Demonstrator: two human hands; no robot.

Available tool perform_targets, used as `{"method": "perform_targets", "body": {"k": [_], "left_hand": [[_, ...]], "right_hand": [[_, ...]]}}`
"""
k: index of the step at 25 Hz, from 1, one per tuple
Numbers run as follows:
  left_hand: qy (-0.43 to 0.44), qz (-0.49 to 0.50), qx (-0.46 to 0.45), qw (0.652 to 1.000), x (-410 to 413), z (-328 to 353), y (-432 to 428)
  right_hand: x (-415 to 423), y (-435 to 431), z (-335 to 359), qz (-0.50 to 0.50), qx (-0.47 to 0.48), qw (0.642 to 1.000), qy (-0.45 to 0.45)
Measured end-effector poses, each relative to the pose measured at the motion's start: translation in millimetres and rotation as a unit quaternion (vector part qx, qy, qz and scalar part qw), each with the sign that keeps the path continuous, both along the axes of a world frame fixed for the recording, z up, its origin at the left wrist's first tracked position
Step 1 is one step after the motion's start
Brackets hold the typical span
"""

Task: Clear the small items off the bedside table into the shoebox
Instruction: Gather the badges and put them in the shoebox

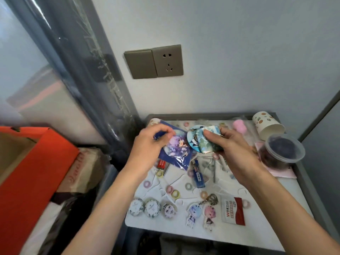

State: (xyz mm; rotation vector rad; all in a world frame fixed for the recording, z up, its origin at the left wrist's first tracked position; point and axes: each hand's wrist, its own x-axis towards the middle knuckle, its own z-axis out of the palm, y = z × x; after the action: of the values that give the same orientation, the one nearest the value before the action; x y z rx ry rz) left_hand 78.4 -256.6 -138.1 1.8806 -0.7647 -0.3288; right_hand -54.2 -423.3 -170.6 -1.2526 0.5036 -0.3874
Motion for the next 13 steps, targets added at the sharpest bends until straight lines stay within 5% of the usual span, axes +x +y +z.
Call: {"method": "perform_targets", "body": {"k": [6,10,13], "left_hand": [[0.317,0.033,-0.071,0.945,-46,-34,10],[0.331,-0.007,-0.072,0.941,-47,-40,5],[0.323,-0.006,-0.083,0.943,-46,-44,2]], "right_hand": [[2,37,-4,0.041,-0.126,0.991,0.032],[2,52,-10,0.037,-0.309,0.949,0.056],[-1,58,-16,0.051,-0.314,0.947,0.036]]}}
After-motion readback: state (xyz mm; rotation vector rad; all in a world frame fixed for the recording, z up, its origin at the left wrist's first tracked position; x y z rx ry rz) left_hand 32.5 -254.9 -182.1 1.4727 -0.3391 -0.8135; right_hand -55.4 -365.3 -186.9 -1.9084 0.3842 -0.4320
